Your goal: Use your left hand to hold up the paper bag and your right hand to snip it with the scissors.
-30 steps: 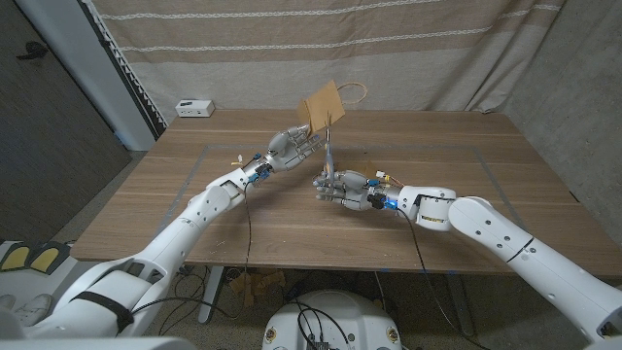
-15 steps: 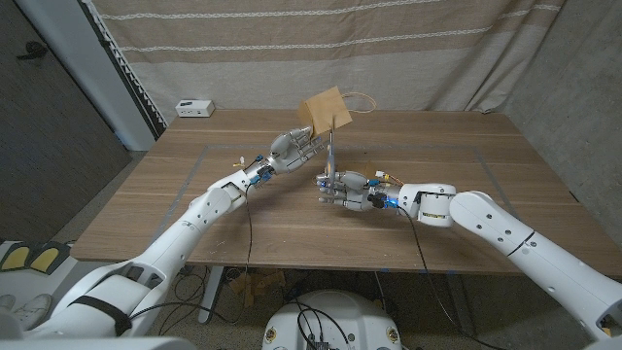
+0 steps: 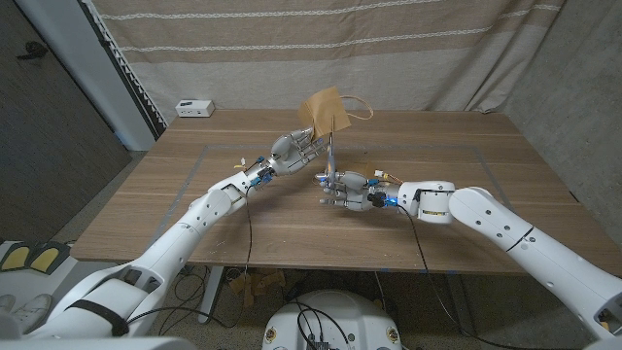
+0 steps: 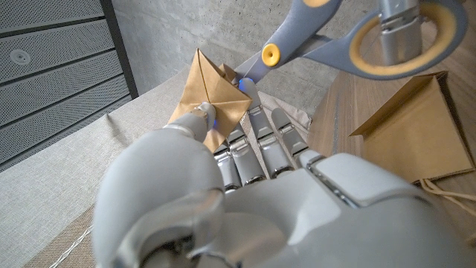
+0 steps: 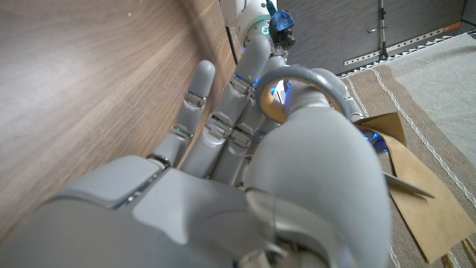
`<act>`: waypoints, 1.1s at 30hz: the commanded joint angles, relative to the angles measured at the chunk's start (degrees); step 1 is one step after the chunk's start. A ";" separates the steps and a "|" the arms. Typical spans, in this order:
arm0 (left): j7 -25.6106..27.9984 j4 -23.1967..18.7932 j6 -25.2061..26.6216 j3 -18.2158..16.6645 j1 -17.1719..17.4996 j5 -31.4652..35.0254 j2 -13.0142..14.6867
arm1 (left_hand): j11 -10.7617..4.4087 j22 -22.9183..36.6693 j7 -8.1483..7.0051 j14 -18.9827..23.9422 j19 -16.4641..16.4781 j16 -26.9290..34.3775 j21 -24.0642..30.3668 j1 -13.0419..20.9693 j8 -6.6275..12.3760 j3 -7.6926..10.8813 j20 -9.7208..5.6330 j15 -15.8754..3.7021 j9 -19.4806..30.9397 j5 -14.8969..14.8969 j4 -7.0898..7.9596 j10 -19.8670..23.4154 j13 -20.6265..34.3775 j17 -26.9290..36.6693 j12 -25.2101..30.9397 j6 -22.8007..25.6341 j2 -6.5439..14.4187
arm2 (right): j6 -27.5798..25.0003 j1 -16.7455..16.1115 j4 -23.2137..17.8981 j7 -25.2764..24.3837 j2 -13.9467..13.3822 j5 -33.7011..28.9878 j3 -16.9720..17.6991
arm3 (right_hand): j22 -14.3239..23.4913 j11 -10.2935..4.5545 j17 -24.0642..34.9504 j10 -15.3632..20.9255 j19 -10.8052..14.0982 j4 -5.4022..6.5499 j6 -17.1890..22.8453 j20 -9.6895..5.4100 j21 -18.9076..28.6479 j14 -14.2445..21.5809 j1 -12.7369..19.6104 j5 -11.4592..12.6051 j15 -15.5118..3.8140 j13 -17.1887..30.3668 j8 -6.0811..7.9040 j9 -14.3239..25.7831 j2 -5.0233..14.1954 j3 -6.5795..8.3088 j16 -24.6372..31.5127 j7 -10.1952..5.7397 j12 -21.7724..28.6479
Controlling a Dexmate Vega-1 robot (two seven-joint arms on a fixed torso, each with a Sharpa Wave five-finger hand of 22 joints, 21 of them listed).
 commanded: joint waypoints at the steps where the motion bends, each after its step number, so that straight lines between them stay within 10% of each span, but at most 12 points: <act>1: -0.06 0.51 -0.31 -0.25 -0.04 -0.19 0.44 | -4.59 0.10 -6.62 -0.18 -0.17 -0.15 0.44 0.78 0.43 0.43 -1.85 -9.80 0.95 0.41 -0.10 5.02 0.30 0.20 0.20 9.26 1.30 | -0.71 0.83 -0.53 -1.14 0.21 -0.55 -0.18 | 0.16 -0.40 -0.52 2.45 0.85 0.05 19.48 -7.98 -0.17 1.10 -0.14 0.60 0.10 0.91 13.59 19.32 0.37 -0.59 0.20 10.85 0.85; 23: -0.94 3.88 -1.05 -0.50 -1.61 0.66 0.06 | -4.59 0.10 -6.61 -0.28 -0.30 -0.32 0.50 0.69 0.25 0.54 -1.84 -9.79 0.85 0.42 -0.15 5.21 0.42 0.12 0.00 9.11 1.34 | -0.85 1.96 -0.91 0.46 -0.18 -2.09 -0.93 | 0.31 -0.56 -2.51 -1.47 -0.44 0.49 15.54 -6.66 -1.13 -1.20 -1.25 1.16 0.23 3.13 13.05 20.95 -0.08 -3.97 -1.16 8.92 -0.12; 24: -1.20 4.28 -1.24 -0.45 -1.89 0.81 -0.05 | -4.59 0.09 -6.61 -0.30 -0.30 -0.34 0.50 0.68 0.32 0.53 -1.81 -9.80 0.92 0.42 -0.16 5.26 0.51 0.10 0.07 9.18 1.31 | -0.73 2.25 -1.02 1.37 -0.42 -2.71 -1.17 | 0.30 0.32 -2.31 -2.64 -0.73 0.89 15.65 -6.32 -1.37 -1.95 -2.14 1.41 0.30 3.74 7.29 12.29 0.04 -5.34 -1.10 9.72 -0.74; 27: -1.29 4.62 -1.57 -0.42 -2.10 1.14 -0.16 | -4.57 0.09 -6.62 -0.33 -0.28 -0.34 0.51 0.69 0.29 0.54 -1.80 -9.81 0.90 0.42 -0.16 5.15 0.38 0.14 -0.08 9.16 1.31 | -0.40 2.39 -0.85 2.82 -0.54 -3.06 -1.25 | 0.30 1.00 -2.34 -7.31 -2.39 1.52 12.66 -4.46 -2.20 -5.89 -3.85 2.00 0.46 5.16 -1.55 -0.67 -0.12 -7.80 -2.25 9.94 -2.87; 33: -1.20 5.15 -2.04 -0.55 -2.35 1.59 -0.21 | -4.58 0.08 -6.63 -0.34 -0.27 -0.39 0.52 0.67 0.24 0.53 -1.89 -9.82 0.84 0.40 -0.16 5.23 0.36 0.06 -0.12 9.11 1.31 | -0.34 2.99 -0.42 5.89 -1.14 -4.01 -1.68 | 0.31 3.31 -1.19 -16.46 -5.00 2.80 3.52 -1.46 -3.62 -13.34 -7.39 2.62 1.21 5.52 -7.19 -6.04 -0.19 -10.54 -2.71 12.66 -7.71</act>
